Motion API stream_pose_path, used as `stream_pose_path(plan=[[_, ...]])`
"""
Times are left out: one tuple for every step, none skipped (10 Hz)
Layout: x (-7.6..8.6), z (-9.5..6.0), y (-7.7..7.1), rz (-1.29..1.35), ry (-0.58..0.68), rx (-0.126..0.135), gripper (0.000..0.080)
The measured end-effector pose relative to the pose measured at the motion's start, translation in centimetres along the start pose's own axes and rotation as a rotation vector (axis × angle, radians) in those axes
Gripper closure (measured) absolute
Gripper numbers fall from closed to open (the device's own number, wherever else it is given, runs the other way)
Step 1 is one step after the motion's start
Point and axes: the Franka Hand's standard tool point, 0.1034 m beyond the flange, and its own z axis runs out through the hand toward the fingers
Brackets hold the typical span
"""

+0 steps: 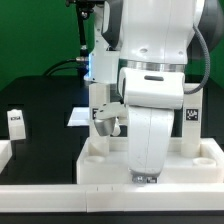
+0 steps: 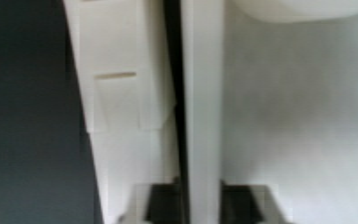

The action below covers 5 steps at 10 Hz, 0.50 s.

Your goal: Assemble desk

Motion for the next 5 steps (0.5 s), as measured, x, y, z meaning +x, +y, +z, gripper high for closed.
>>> stream_pose_path(plan=[[0.0,0.0,0.0,0.000,0.000,0.000,0.0549],[-0.1,-0.3,0.2,0.005,-0.004,0.004,0.0549],[-0.2,-2.3,0.8,0.039,-0.008,0.014,0.0361],[-0.5,-4.4,0.9,0.085,-0.006,0.009,0.0231],[-1.1,-5.7,1.0,0.103,-0.006,0.008,0.0231]])
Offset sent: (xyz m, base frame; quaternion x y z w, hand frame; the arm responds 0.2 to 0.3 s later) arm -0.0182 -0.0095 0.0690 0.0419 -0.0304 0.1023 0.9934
